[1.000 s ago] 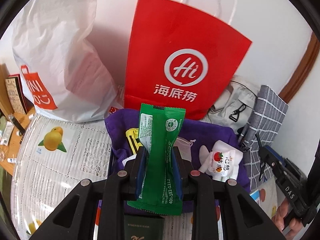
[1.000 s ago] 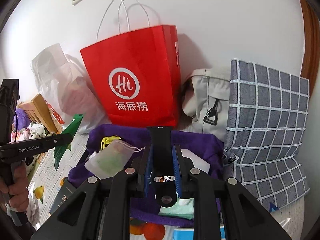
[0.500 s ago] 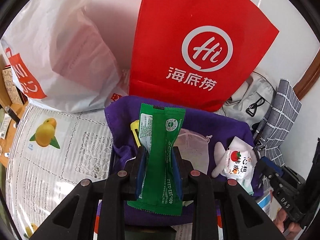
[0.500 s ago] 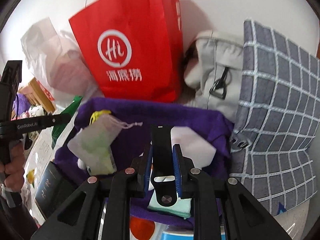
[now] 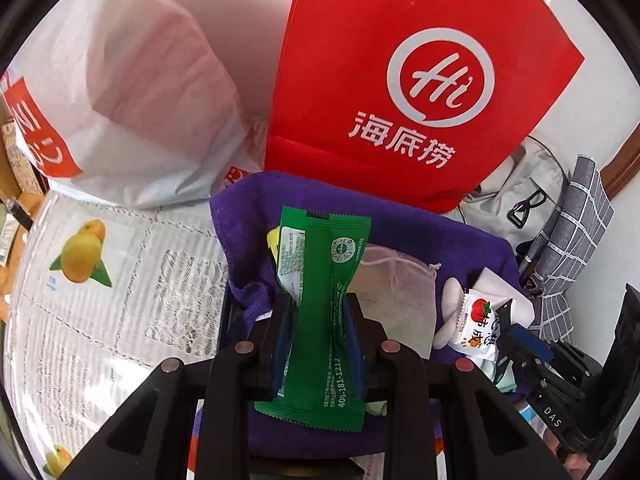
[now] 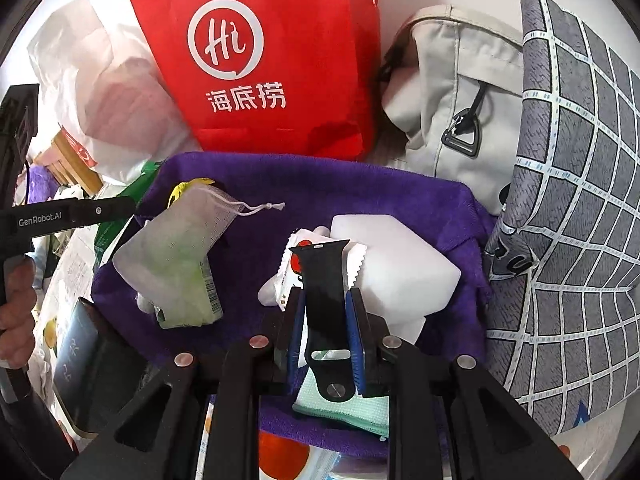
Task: Organize soft objects
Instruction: 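Open both tools to release the watch strap and green packet onto the towel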
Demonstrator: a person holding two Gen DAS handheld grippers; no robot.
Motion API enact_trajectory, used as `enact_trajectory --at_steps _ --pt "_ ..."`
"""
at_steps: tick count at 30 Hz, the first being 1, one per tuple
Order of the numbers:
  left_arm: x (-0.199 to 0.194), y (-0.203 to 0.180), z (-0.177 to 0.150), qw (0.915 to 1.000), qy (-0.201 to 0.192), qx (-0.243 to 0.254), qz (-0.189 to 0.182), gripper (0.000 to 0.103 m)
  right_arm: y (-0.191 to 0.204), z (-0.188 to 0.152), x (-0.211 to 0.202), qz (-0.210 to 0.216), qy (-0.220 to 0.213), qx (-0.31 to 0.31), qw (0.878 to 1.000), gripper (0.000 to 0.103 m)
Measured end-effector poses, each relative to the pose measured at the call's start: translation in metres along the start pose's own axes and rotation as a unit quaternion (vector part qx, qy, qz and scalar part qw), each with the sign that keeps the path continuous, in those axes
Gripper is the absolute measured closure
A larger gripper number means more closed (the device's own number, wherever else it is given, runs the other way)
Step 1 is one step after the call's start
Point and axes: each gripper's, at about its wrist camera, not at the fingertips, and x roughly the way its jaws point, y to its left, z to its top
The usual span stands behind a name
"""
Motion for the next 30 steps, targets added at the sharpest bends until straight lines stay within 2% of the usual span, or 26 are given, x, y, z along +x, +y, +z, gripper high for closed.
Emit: enact_trajectory --at_steps 4,9,11,13,17,26,30 --pt "0.007 0.000 -0.001 0.9999 0.012 -0.006 -0.005 0.078 -0.004 0.001 0.002 -0.002 0.001 0.004 1.000 0.082" --pt "0.008 -0.004 -0.001 0.9998 0.015 -0.004 -0.013 0.077 -0.010 0.004 -0.012 -0.001 -0.019 0.007 1.000 0.078" --pt "0.009 -0.006 -0.002 0.9997 0.017 -0.002 -0.015 0.077 -0.013 0.005 -0.019 0.000 -0.033 0.015 0.999 0.067" --pt "0.010 -0.008 -0.003 0.9998 0.017 -0.003 -0.013 0.077 -0.015 0.005 -0.024 0.000 -0.040 0.018 0.999 0.061" --pt "0.011 -0.011 -0.003 0.9998 0.019 -0.002 -0.009 0.075 -0.015 0.006 -0.030 -0.021 -0.048 0.014 0.999 0.061" --pt "0.008 -0.011 -0.002 0.9997 0.017 -0.003 -0.014 0.074 -0.008 0.005 -0.042 -0.030 -0.066 0.003 0.997 0.059" --pt "0.009 -0.008 -0.001 0.9995 0.023 -0.009 -0.021 0.069 -0.005 0.005 -0.043 -0.035 -0.068 -0.002 0.997 0.057"
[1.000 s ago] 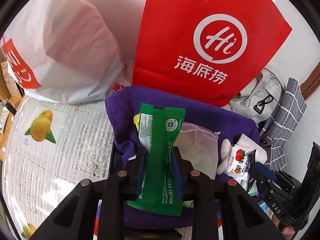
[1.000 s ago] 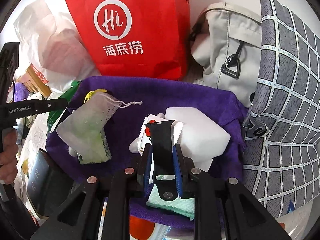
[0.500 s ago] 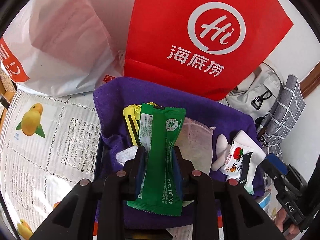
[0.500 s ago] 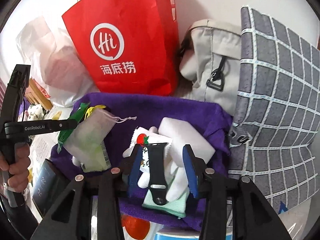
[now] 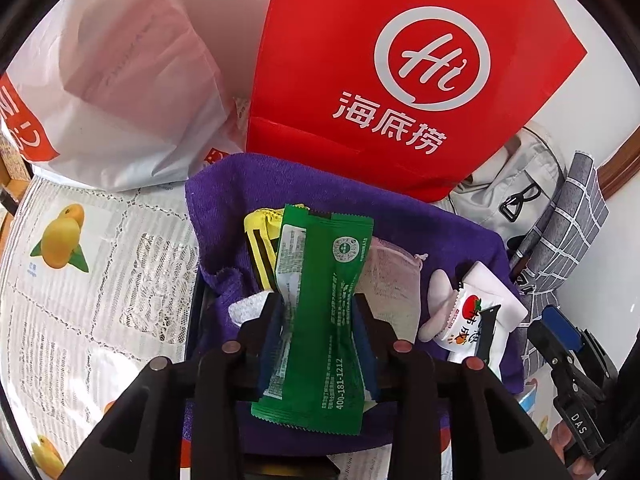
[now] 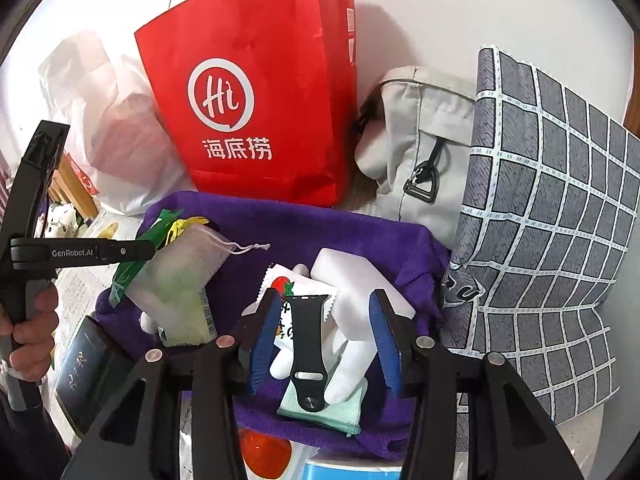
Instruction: Organize soft objects
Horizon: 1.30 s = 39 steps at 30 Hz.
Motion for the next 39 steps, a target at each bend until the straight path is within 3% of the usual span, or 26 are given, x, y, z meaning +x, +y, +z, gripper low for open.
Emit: enact_trajectory --at_steps 4,7,12,15,20,25,29,34,39 --pt "0.000 0.001 0.000 0.9999 0.004 -0.006 -0.014 0.065 0.002 0.000 0.000 -0.001 0.000 -0.002 1.000 0.056" --pt "-0.003 -0.002 0.001 0.9999 0.001 -0.001 -0.011 0.052 0.003 0.001 0.000 -0.004 -0.002 -0.005 1.000 0.055" --pt "-0.006 -0.005 0.001 0.9999 0.001 0.001 -0.016 0.048 0.003 0.001 -0.002 -0.010 -0.005 -0.007 1.000 0.053" --pt "-0.009 -0.010 -0.001 0.9999 0.000 0.007 -0.015 0.045 0.002 0.002 -0.005 -0.015 -0.009 -0.007 1.000 0.048" --pt "-0.016 -0.023 -0.005 0.9997 -0.001 0.020 -0.011 0.042 0.001 0.005 -0.013 -0.028 -0.013 0.007 0.999 0.031" --pt "-0.029 -0.038 -0.012 0.9993 -0.004 0.036 0.000 0.036 0.002 0.007 -0.033 -0.031 -0.030 0.016 0.999 0.030" --pt "-0.055 -0.056 -0.031 0.9973 -0.021 0.067 0.022 0.023 -0.004 0.001 -0.053 -0.017 -0.031 0.042 0.998 0.027" --pt "-0.086 -0.068 -0.062 0.9953 -0.031 0.087 0.029 0.020 -0.008 -0.022 -0.080 -0.017 -0.021 0.068 0.997 0.026" --pt "-0.125 -0.078 -0.099 0.9911 -0.057 0.108 0.051 0.017 -0.002 -0.049 -0.111 -0.044 -0.025 0.079 0.996 0.011"
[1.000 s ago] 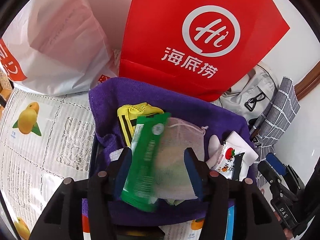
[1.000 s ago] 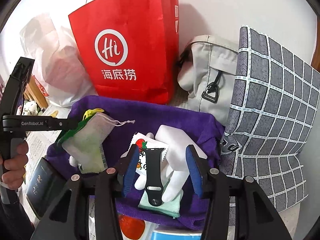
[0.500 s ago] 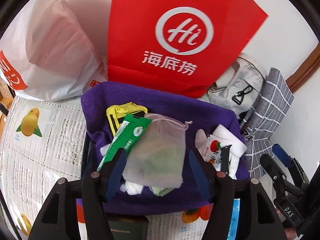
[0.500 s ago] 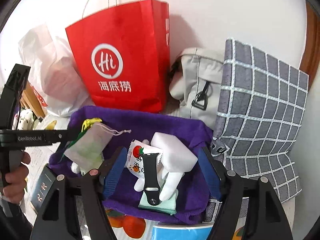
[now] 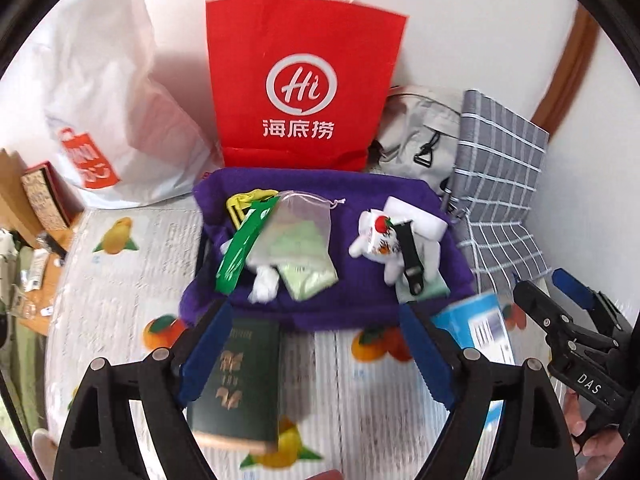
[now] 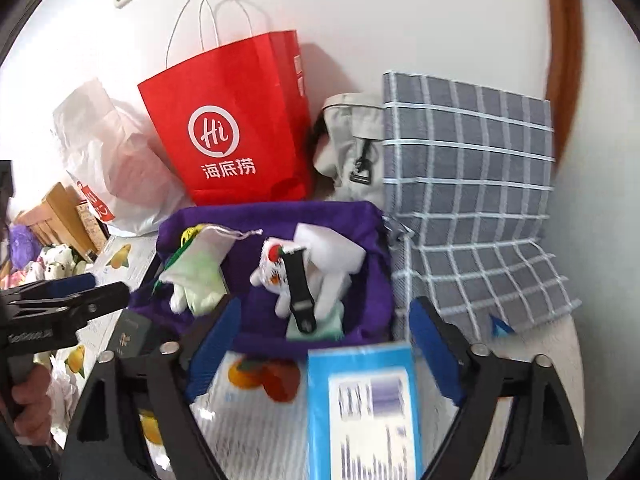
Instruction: Organize soft objects
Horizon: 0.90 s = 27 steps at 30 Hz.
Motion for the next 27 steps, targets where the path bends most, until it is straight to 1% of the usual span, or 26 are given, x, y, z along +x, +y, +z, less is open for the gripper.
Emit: enact_trajectory --at_steps 2,4,5,6,9,12,17,20,23,25,27 --pt "-0.020 -0.004 -0.013 0.9999 -0.012 0.007 0.009 0.017 0.003 -0.013 -0.020 -0.009 -0.007 -0.002 1.000 0.007" --pt "-0.045 -0.006 -0.027 0.9991 -0.037 0.002 0.021 0.017 0.006 -0.025 -0.040 -0.018 -0.012 -0.002 1.000 0.003" --pt "-0.056 -0.006 -0.034 0.9986 -0.047 0.002 0.026 0.015 0.007 -0.029 -0.048 -0.023 -0.014 -0.003 1.000 0.001" --pt "-0.066 -0.007 -0.040 0.9981 -0.055 0.005 0.029 0.011 0.008 -0.034 -0.058 -0.027 -0.018 -0.005 0.999 0.000" --pt "-0.092 -0.013 -0.060 0.9966 -0.072 0.016 0.037 0.008 0.015 -0.053 -0.087 -0.040 -0.022 -0.013 0.999 0.000" --pt "-0.114 -0.018 -0.083 0.9960 -0.080 0.021 0.035 0.008 0.021 -0.073 -0.113 -0.046 -0.024 -0.014 0.999 0.000" --pt "-0.142 -0.022 -0.120 0.9957 -0.086 0.020 0.028 0.007 0.028 -0.106 -0.155 -0.042 -0.029 -0.006 0.999 0.000" --pt "-0.158 -0.023 -0.141 0.9949 -0.092 0.024 0.035 0.007 0.028 -0.121 -0.176 -0.042 -0.034 0.003 0.999 0.000" --pt "-0.176 -0.021 -0.158 0.9940 -0.102 0.013 0.037 0.007 0.028 -0.135 -0.195 -0.054 -0.036 0.012 0.998 0.000" --pt "-0.187 -0.019 -0.169 0.9935 -0.109 0.009 0.032 0.007 0.027 -0.144 -0.209 -0.051 -0.040 0.016 0.998 0.000" --pt "-0.194 -0.018 -0.176 0.9928 -0.114 0.007 0.036 0.007 0.026 -0.152 -0.222 -0.048 -0.044 0.022 0.998 0.000"
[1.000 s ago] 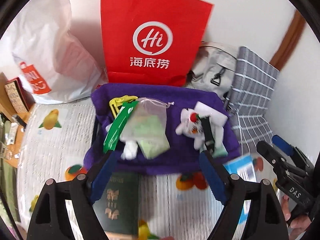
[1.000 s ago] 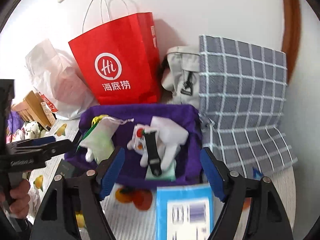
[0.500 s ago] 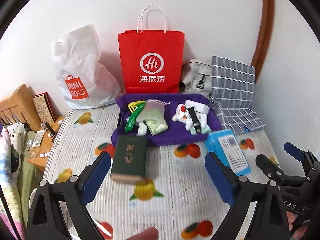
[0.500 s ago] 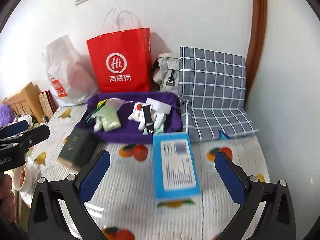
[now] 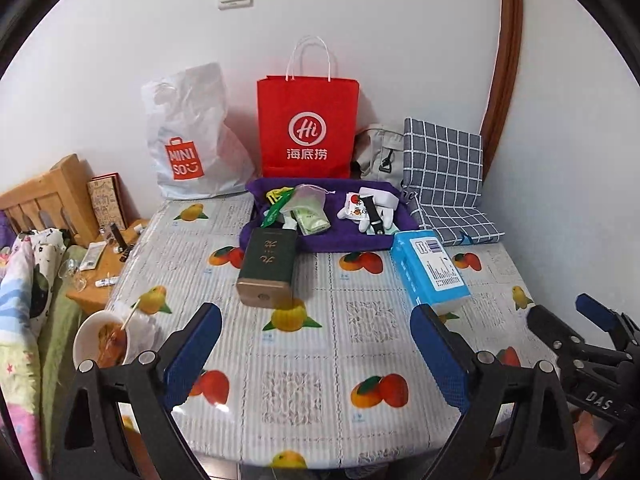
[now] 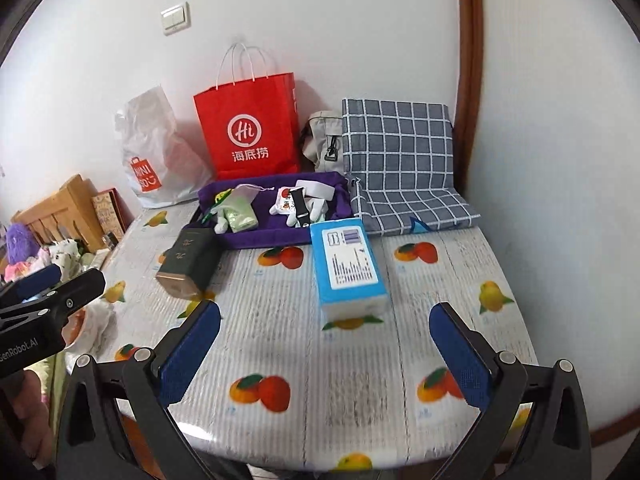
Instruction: Organize soft objects
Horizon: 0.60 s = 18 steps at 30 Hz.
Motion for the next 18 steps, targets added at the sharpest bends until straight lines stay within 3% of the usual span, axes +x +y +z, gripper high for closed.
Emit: enact_trajectory --at_steps 9,18 --pt "-0.029 0.000 -0.015 0.9998 -0.018 -0.005 0.001 0.007 0.001 -0.013 -0.043 -0.003 -0.025 0.001 1.000 0.000" --pt "-0.034 -0.001 -0.018 0.9998 -0.022 -0.002 0.000 0.007 0.006 -0.021 -0.047 0.001 -0.025 -0.007 1.000 0.000"
